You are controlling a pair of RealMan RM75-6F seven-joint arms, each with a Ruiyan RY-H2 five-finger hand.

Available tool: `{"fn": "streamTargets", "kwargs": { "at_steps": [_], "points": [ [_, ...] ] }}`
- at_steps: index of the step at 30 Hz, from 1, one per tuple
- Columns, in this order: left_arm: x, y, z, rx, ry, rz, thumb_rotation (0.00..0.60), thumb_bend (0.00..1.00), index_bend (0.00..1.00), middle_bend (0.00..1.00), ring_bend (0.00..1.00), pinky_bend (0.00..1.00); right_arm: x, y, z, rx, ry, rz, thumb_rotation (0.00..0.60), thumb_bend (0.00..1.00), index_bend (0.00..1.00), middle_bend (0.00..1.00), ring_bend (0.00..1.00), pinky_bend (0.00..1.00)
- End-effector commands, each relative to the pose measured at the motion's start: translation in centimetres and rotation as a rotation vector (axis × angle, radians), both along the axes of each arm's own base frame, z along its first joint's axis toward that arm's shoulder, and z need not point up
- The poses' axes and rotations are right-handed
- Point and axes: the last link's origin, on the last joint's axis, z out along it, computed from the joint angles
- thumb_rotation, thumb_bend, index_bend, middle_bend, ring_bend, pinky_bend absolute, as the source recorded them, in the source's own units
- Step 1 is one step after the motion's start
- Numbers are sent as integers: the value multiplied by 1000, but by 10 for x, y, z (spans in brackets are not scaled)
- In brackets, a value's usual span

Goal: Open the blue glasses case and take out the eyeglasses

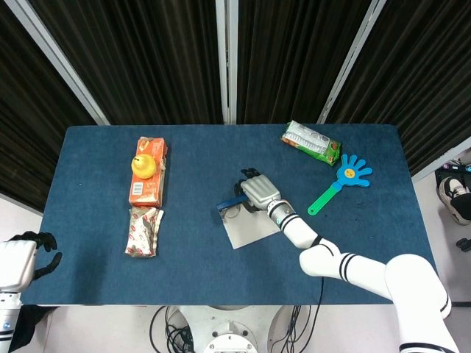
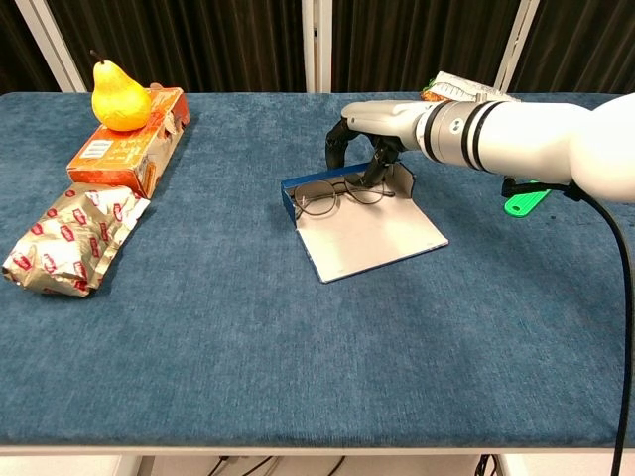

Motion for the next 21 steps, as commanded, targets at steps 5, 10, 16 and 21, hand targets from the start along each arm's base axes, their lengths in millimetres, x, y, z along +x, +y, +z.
{"fn": "streamTargets", "kwargs": {
  "at_steps": [5, 10, 16, 21],
  "points": [
    [0, 0, 0, 0, -1, 0, 600, 284, 569, 576, 458, 530, 1, 0, -2, 2, 0, -3, 600, 464, 452, 319, 0, 0],
    [0, 0, 0, 0, -2, 0, 600, 284, 568, 576, 458, 527, 3, 0, -2, -11, -6, 1, 600, 475, 513, 326, 0, 0],
    [0, 0, 0, -2, -4, 0, 600, 284, 560, 576, 458, 524, 5, 7, 7, -95, -41, 50, 600, 477, 550, 329, 0, 0],
    [0, 0, 0, -4, -7, -1, 600, 284, 560, 576, 458, 522, -1, 23, 13, -240, -41, 136, 600, 477, 569, 328, 0, 0]
  ]
}}
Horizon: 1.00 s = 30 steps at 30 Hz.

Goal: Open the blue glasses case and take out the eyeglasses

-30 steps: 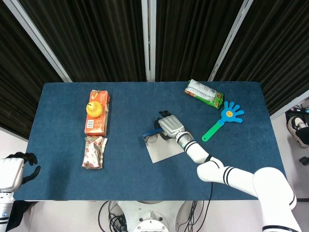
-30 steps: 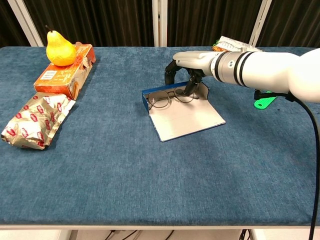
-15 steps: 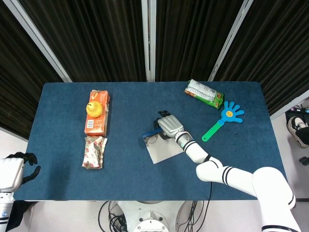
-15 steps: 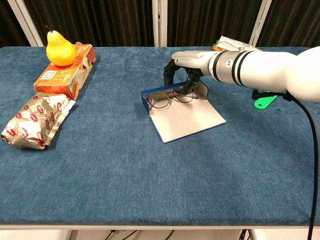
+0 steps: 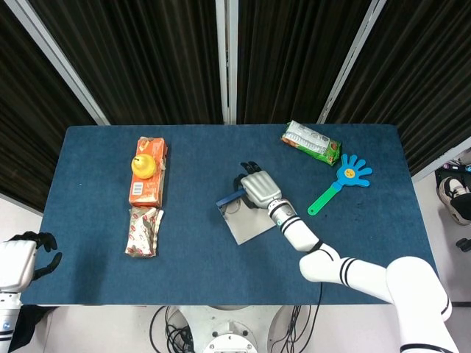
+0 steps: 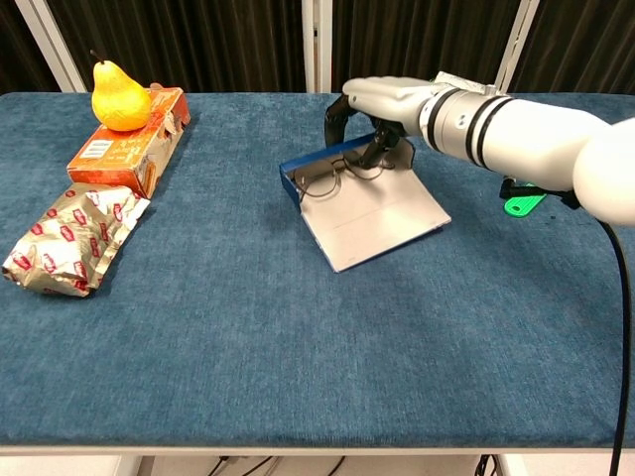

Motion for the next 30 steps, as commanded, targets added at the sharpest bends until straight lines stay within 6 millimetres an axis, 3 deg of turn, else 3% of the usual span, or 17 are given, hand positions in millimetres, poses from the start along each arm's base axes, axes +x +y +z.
{"fn": "streamTargets", "kwargs": {
  "at_steps": [1, 10, 30],
  "points": [
    [0, 0, 0, -1, 0, 0, 600, 284, 560, 576, 458, 522, -8, 18, 1, -110, 2, 66, 600, 477, 569, 328, 0, 0],
    [0, 0, 0, -1, 1, 0, 600, 284, 560, 576, 458, 521, -24, 29, -11, -189, 6, 81, 600, 476, 570, 328, 0, 0],
    [0, 0, 0, -3, -2, -1, 600, 284, 560, 576, 458, 514, -23, 10, -19, -231, -5, 35, 600, 473, 573, 325, 0, 0]
  ]
}}
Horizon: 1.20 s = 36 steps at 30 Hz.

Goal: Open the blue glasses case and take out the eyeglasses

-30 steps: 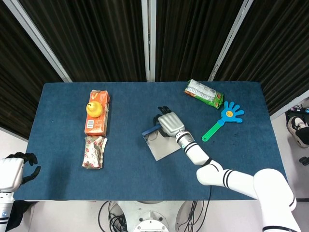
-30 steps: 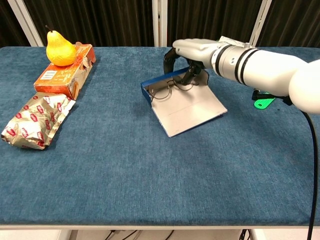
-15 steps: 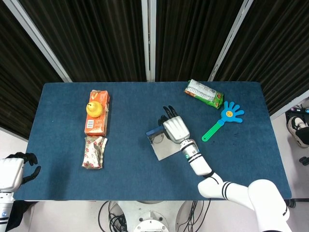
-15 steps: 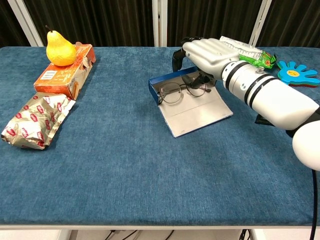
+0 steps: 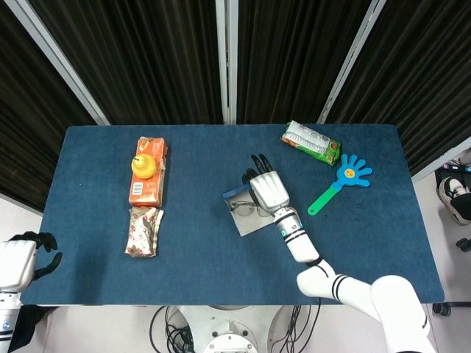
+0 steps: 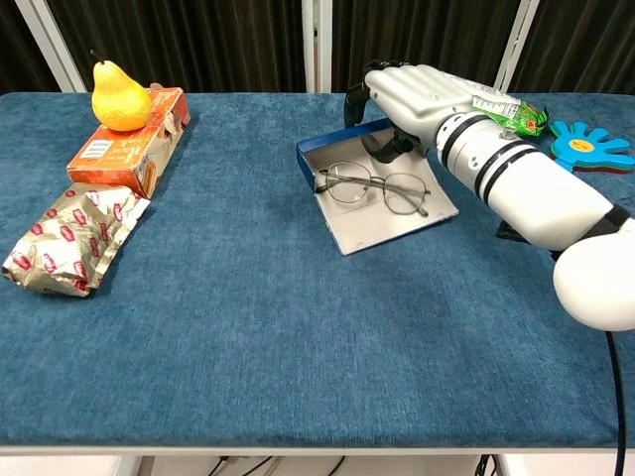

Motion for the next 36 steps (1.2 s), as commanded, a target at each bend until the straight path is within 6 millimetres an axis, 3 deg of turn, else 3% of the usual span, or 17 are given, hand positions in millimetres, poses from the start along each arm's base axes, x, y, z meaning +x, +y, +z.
{"fn": "streamTargets", "kwargs": {
  "at_steps": [1, 4, 6, 9, 11, 13, 17, 22, 29, 36],
  "points": [
    [0, 0, 0, 0, 1, 0, 600, 284, 560, 576, 458, 514, -1, -5, -8, 55, -5, -47, 600, 471, 574, 324, 0, 0],
    [0, 0, 0, 1, 1, 1, 600, 284, 560, 576, 458, 514, 0, -12, -11, 104, 4, -94, 600, 433, 528, 305, 0, 0],
    [0, 0, 0, 1, 1, 1, 600, 284, 560, 576, 458, 514, 2, -16, -12, 126, 21, -112, 600, 388, 414, 273, 0, 0],
    [0, 0, 0, 0, 1, 1, 600, 284, 559, 576, 458, 514, 5, -17, -9, 163, 27, -132, 600, 320, 149, 201, 0, 0],
    [0, 0, 0, 0, 0, 1, 600, 284, 560, 576, 458, 514, 7, -15, -3, 174, 14, -137, 600, 280, 43, 171, 0, 0],
    [0, 0, 0, -1, 1, 1, 600, 283, 560, 576, 458, 514, 8, -11, 3, 183, -5, -137, 600, 254, 15, 159, 0, 0],
    [0, 0, 0, -1, 0, 1, 600, 284, 559, 576, 458, 514, 7, 6, 22, 211, -45, -119, 600, 246, 24, 155, 0, 0],
    [0, 0, 0, -3, 5, 1, 600, 284, 560, 575, 458, 514, -2, 31, 37, 253, -58, -132, 600, 246, 194, 168, 0, 0],
    [0, 0, 0, -2, 4, 1, 600, 284, 560, 575, 458, 514, -15, 53, 28, 284, -9, -187, 600, 244, 362, 182, 0, 0],
    [0, 0, 0, -4, 2, 0, 600, 283, 560, 575, 458, 514, -21, 56, 17, 304, 11, -222, 600, 290, 373, 182, 0, 0]
  ]
}}
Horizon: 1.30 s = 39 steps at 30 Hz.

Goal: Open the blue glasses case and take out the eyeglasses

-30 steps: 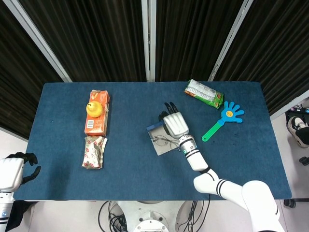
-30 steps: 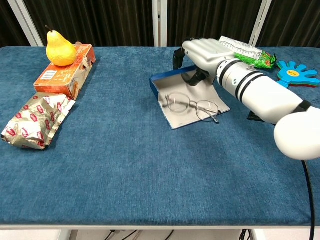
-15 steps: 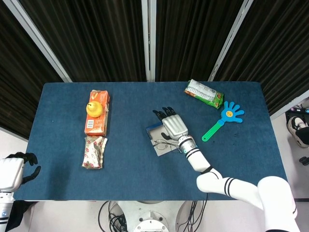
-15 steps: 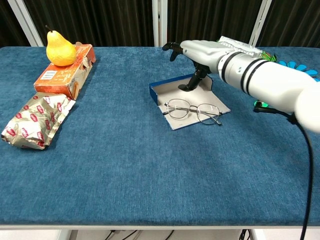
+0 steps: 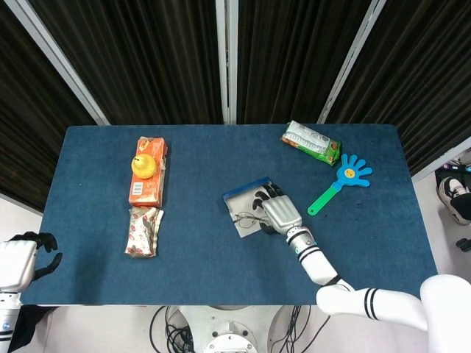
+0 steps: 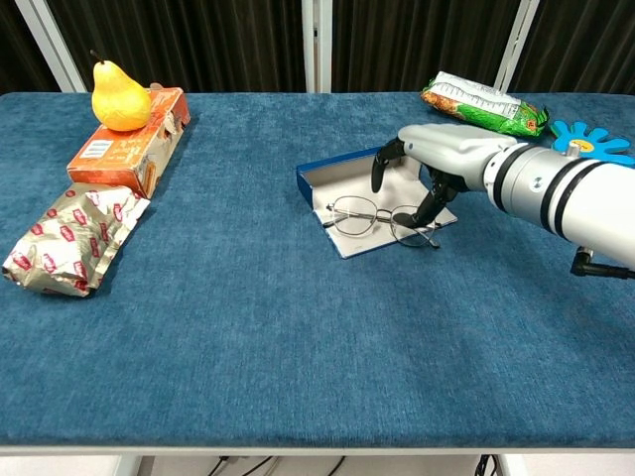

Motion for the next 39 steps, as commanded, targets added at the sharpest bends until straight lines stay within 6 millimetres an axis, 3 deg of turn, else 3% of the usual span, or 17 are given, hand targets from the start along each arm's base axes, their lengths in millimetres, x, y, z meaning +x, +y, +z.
{"fn": "streamTargets", "kwargs": {
  "at_steps": [1, 19, 27, 33, 39],
  "points": [
    [0, 0, 0, -1, 0, 0, 600, 284, 560, 575, 458, 514, -1, 0, -4, 13, 4, -7, 600, 292, 372, 182, 0, 0],
    [0, 0, 0, -1, -6, -1, 600, 283, 560, 575, 458, 514, 1, -1, -15, 32, -7, -11, 600, 375, 497, 196, 0, 0],
    [0, 0, 0, -2, -8, -2, 600, 284, 560, 575, 458, 514, 0, 0, -14, 29, -11, -2, 600, 445, 600, 220, 0, 0],
    [0, 0, 1, -1, -10, -2, 600, 284, 560, 575, 458, 513, 5, 10, -1, 44, -35, 82, 600, 477, 703, 249, 0, 0],
    [0, 0, 0, -2, -6, -2, 600, 283, 559, 575, 458, 513, 26, 27, 13, 86, -70, 239, 600, 477, 739, 268, 0, 0]
  ]
}}
